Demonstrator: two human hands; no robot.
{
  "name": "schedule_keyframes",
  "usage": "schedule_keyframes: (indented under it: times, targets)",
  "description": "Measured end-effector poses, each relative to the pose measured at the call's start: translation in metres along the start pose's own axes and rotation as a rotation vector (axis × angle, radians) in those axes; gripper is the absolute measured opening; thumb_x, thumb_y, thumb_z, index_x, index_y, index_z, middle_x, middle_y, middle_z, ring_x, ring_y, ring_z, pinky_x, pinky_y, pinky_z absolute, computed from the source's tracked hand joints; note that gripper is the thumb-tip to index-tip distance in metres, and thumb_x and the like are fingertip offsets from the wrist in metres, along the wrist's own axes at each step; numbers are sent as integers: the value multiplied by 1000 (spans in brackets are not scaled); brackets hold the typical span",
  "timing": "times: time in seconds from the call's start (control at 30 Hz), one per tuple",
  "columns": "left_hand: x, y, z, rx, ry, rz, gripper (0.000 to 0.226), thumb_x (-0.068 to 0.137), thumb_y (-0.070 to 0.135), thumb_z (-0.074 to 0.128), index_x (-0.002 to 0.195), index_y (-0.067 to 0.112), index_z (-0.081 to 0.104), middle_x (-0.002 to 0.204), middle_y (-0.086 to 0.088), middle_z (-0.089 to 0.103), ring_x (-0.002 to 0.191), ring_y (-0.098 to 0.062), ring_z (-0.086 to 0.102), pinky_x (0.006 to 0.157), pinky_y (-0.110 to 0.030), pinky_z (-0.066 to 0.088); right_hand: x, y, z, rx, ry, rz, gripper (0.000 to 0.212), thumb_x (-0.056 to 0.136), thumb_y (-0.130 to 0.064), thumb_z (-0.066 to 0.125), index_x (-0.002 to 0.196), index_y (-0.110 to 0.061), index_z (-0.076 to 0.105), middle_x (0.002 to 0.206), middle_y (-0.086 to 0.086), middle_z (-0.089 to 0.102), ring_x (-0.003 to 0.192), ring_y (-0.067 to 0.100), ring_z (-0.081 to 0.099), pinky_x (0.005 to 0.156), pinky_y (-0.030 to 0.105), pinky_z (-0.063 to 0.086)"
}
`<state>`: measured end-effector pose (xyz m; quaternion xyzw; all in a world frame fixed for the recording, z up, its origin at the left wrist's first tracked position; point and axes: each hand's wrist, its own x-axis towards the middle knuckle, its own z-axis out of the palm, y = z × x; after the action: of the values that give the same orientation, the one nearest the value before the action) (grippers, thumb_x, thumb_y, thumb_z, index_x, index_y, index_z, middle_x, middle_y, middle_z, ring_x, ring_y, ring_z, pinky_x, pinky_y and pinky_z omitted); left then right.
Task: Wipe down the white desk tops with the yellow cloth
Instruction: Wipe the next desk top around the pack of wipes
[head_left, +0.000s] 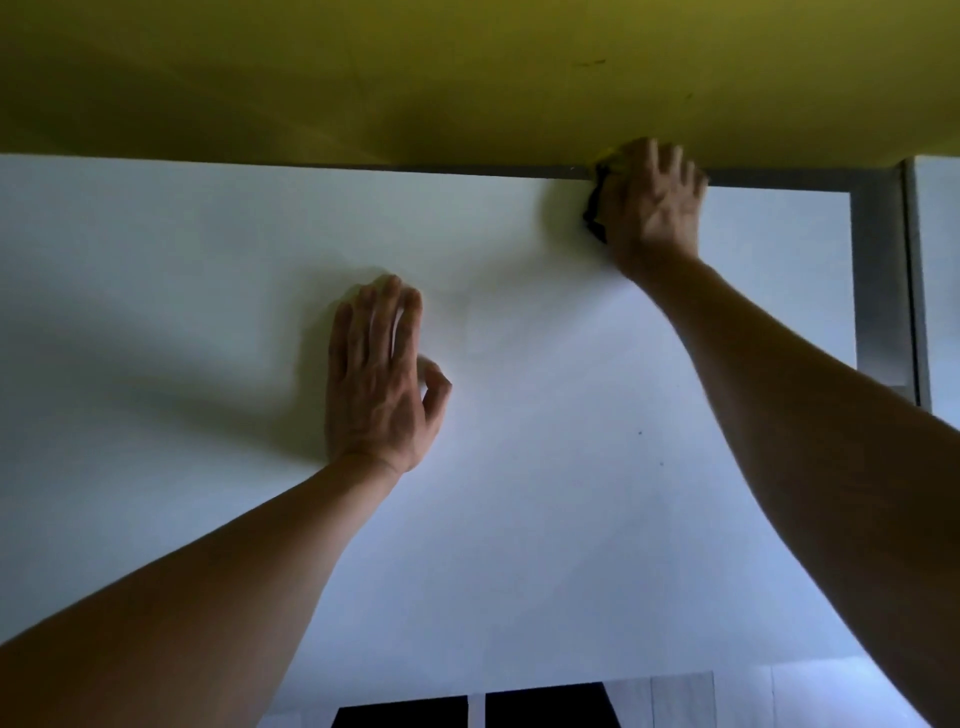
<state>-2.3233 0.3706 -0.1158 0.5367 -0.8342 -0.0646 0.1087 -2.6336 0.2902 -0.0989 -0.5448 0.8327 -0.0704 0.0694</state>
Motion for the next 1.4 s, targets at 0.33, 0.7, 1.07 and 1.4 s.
schedule_keyframes:
  times: [0.33,0.7,1.07,1.4]
  targets:
    - [-1,3,0,29,13,1,67,93,22,44,157,1,40,164,-20,38,152,-38,35,127,-54,23,-8,-134,34,92,-23,-296,38,103,-40,35,129,-17,50,120,10,55,111,32,51,94,42,34]
    - [15,71,0,-12,-37,14,58,90,22,45,145,3,53,154,-22,49,141,-41,46,120,-51,32,8,73,-13,44,-30,-132,43,103,-35,37,136,-9,46,128,22,50,118,39,48,98,46,33]
    - [28,201,44,-69,-94,224,59,93,24,49,148,3,52,160,-22,43,151,-41,37,125,-52,29,15,-3,-1,110,-163,-398,46,106,-45,31,144,-21,41,133,10,50,120,33,49,100,42,33]
    - [29,205,46,-63,-82,223,63,92,19,47,154,7,48,162,-20,40,152,-41,36,126,-53,25,24,178,-35,41,-64,-115,40,104,-34,36,135,-12,46,129,20,50,119,40,48,101,48,33]
